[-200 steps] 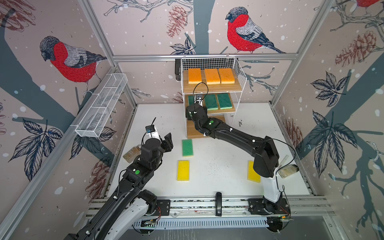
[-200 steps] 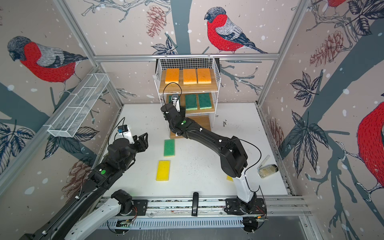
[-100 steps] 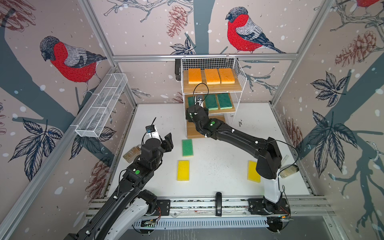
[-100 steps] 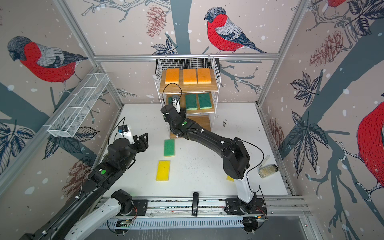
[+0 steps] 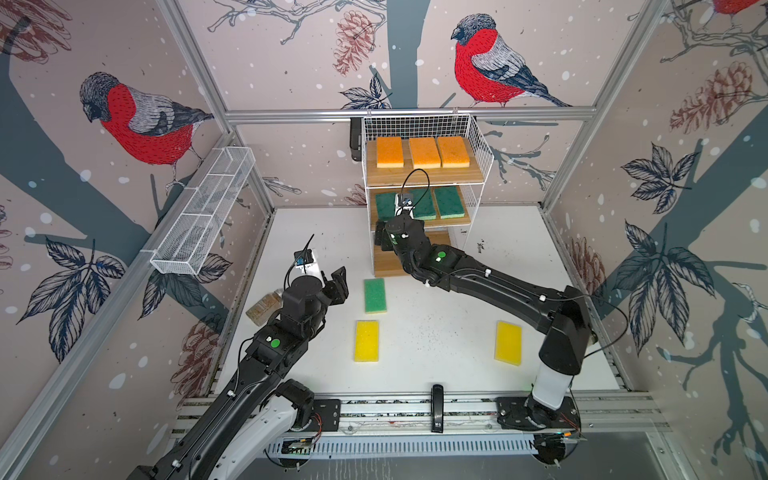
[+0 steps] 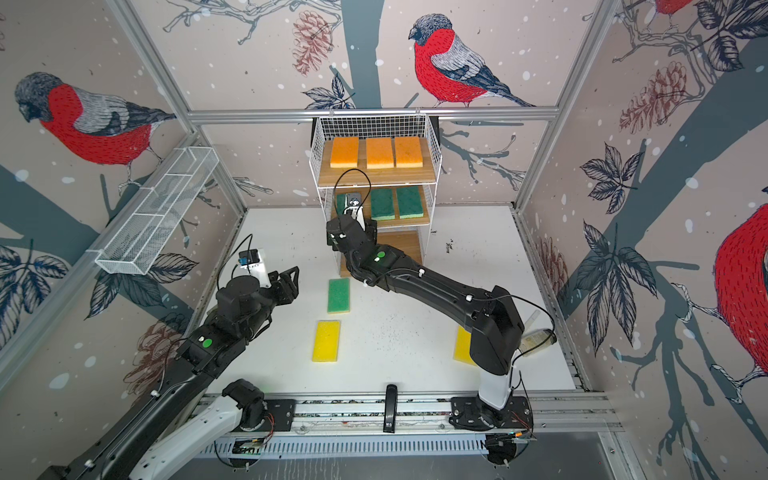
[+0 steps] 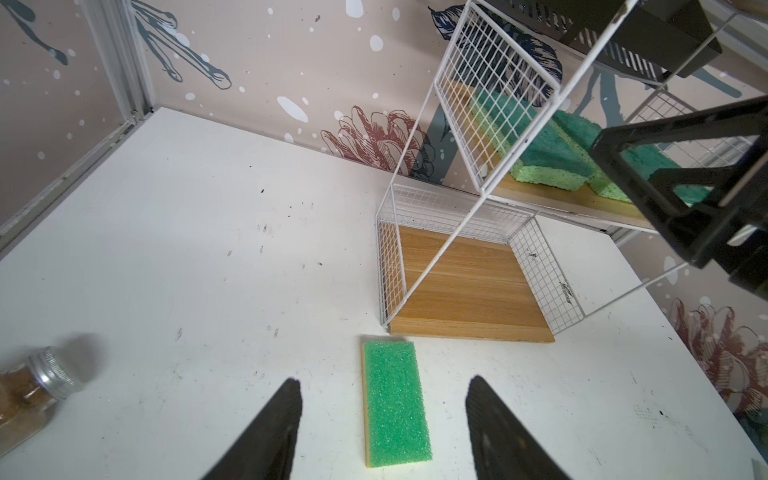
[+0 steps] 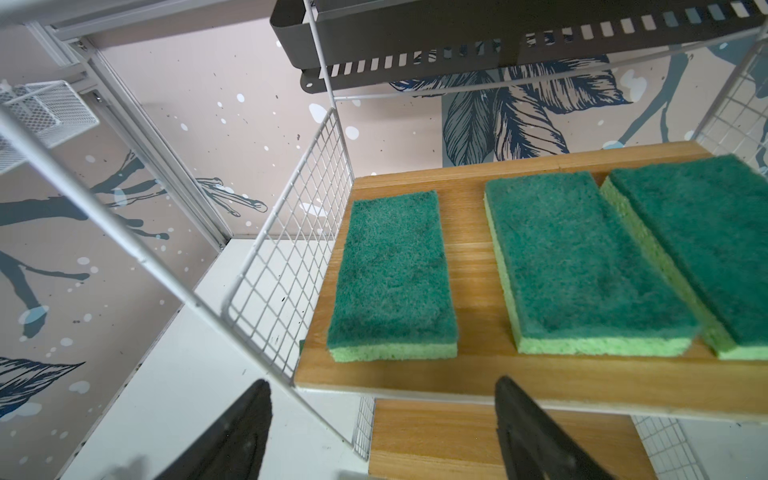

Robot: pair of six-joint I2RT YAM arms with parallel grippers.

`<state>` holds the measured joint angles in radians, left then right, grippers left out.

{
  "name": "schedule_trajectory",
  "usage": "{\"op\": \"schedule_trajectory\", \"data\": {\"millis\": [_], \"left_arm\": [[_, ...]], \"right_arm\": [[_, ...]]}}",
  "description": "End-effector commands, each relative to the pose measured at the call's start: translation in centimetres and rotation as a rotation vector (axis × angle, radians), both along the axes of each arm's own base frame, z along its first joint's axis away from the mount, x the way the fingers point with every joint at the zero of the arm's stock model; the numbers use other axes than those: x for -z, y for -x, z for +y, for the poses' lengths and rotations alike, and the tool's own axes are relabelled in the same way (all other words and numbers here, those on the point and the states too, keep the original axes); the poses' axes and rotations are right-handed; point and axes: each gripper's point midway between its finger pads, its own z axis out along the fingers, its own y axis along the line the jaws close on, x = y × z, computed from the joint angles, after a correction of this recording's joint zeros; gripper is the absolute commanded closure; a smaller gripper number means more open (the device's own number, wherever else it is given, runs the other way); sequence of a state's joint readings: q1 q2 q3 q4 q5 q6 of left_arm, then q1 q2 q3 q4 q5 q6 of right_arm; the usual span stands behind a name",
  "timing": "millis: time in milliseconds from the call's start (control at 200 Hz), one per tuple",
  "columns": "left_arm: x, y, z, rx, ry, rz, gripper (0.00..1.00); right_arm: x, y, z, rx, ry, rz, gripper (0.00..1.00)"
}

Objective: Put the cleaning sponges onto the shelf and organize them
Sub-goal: 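Withdraw the right gripper from the shelf while the left gripper rises toward the shelf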

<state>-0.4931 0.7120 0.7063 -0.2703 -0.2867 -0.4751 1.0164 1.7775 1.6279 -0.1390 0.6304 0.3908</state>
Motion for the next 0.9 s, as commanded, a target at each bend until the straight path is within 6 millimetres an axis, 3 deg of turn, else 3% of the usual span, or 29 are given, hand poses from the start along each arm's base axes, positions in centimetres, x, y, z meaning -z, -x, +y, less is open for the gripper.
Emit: {"op": "schedule_trajectory", "data": {"millis": [0, 310, 460, 640, 895], "left_arm": [[-1.1, -0.2, -0.8, 0.034, 0.034, -0.017, 0.38], [-3.8, -1.0, -3.8, 0.152, 0.112, -0.066, 0.43], [-5.3, -1.6, -5.9, 0.207, 0.146, -0.102, 0.48], [-5.8, -2.9, -9.4, 0.265, 0.135, -0.093, 0.51], [-7.0, -5.7, -11.2, 0.244, 0.163, -0.119, 0.67]], "right_arm": [[-1.5, 1.0, -0.6, -0.035, -0.025, -0.034, 0.16], [-1.7, 3.5, -4.9, -0.091, -0.002, -0.034, 0.16], [-1.0, 4.0, -9.0, -0.084, -0.02, -0.022, 0.17], [-0.3, 4.3, -14.5, -0.067, -0.074, -0.015, 0.19], [1.6, 3.9, -20.6, -0.029, -0.123, 0.012, 0.18]]}}
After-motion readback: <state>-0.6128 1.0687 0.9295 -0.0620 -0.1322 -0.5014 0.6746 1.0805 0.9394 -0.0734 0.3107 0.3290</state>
